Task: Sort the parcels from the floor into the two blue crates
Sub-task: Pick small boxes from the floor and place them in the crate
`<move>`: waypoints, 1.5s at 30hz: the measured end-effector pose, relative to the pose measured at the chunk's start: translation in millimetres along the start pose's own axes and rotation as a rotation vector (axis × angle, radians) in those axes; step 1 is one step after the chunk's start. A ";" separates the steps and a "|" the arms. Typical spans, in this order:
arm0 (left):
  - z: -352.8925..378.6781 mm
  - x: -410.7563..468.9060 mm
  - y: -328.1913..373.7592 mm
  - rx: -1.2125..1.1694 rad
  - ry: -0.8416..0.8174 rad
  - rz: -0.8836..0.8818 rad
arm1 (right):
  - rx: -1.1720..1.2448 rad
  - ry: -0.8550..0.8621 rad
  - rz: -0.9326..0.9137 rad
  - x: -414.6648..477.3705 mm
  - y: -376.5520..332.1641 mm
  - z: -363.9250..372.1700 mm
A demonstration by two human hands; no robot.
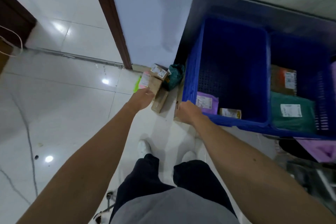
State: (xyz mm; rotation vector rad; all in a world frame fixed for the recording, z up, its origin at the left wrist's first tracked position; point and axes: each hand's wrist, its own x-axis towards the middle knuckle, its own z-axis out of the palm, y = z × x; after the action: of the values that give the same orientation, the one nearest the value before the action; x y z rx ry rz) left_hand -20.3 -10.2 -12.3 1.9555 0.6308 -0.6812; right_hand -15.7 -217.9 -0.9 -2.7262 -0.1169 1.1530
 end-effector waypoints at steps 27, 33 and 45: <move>216.8 407.9 -276.7 -0.160 0.114 -0.113 | 0.310 -0.103 0.074 443.2 69.8 350.2; 255.3 479.7 -317.1 -0.126 0.144 -0.144 | 0.533 -0.092 0.141 523.2 80.7 394.4; 279.4 472.1 -302.5 -0.150 0.066 -0.098 | 0.923 -0.001 0.250 514.1 72.2 396.8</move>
State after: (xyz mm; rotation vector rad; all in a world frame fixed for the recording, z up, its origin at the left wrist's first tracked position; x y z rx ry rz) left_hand 56.9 -59.4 -632.0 1.8235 0.7996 -0.6129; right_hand 57.8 -163.0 -647.8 -1.9335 0.6152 0.9263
